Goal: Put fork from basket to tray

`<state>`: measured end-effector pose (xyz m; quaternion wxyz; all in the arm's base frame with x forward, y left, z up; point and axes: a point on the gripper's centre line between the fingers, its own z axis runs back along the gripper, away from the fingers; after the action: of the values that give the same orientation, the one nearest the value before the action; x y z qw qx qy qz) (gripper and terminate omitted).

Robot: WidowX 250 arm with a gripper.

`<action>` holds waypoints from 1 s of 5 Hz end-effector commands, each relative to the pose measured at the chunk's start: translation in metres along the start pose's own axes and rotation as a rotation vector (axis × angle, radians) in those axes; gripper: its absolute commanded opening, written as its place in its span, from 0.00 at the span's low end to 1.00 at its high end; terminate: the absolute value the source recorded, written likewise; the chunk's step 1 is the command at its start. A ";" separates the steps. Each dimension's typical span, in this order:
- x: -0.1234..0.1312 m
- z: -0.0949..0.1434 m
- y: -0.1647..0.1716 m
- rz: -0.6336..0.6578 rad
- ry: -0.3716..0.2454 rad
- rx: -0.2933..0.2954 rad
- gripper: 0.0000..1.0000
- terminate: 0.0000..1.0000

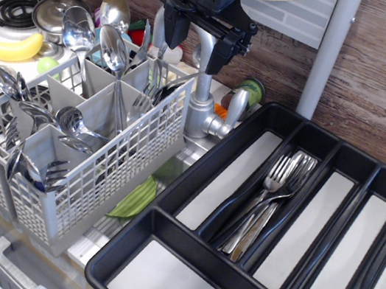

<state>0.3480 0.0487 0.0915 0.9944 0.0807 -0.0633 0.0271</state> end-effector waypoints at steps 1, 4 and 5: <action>0.000 0.000 0.000 0.000 0.000 0.000 1.00 0.00; -0.005 -0.004 -0.015 -0.078 -0.043 0.154 1.00 0.00; -0.002 -0.013 -0.011 -0.077 -0.070 0.149 1.00 0.00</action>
<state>0.3478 0.0400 0.0648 0.9838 0.1584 -0.0805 -0.0229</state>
